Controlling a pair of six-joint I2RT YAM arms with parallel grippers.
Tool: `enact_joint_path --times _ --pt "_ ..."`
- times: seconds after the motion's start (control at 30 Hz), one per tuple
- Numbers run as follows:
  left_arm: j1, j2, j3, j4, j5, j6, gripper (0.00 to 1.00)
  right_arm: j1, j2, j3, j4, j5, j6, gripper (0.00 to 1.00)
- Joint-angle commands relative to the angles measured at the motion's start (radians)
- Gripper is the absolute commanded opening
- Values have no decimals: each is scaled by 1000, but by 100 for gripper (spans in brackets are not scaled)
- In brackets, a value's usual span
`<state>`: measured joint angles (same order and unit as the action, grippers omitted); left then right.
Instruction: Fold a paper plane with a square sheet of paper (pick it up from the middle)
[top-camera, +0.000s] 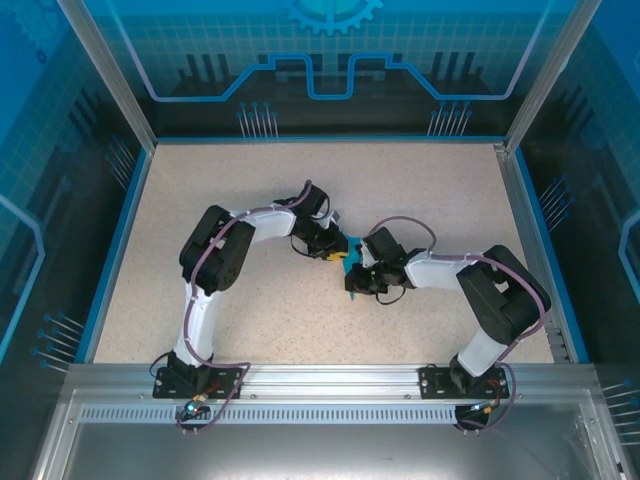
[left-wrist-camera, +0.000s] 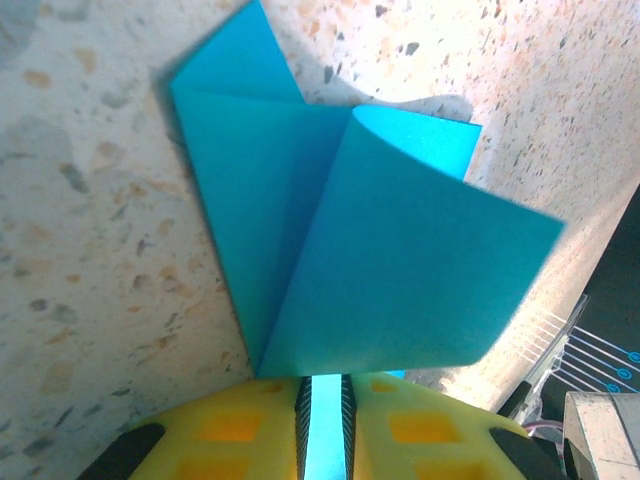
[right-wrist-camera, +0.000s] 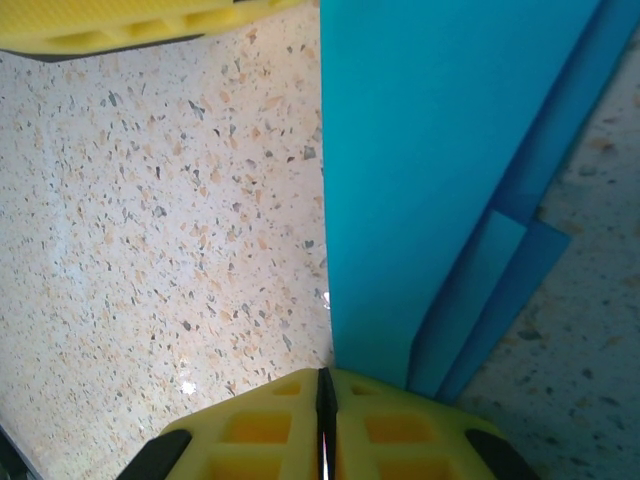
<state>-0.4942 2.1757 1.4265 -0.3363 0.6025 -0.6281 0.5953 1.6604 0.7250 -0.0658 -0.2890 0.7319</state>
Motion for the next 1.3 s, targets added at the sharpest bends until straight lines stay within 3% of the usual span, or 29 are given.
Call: enact_joint_path --times 0.0,0.27,0.6,1.27 --pt "0 59 31 -20 -103 52 20 9 19 -55 -186 21 -25 11" --pt "-9 97 48 -77 -151 64 20 -3 -71 -45 -108 -39 -18 11" --pt "-31 110 49 -93 -191 48 20 40 -40 61 -153 75 -13 11" --pt "-33 118 51 -131 -248 25 20 64 -74 -72 -177 3 -24 10"
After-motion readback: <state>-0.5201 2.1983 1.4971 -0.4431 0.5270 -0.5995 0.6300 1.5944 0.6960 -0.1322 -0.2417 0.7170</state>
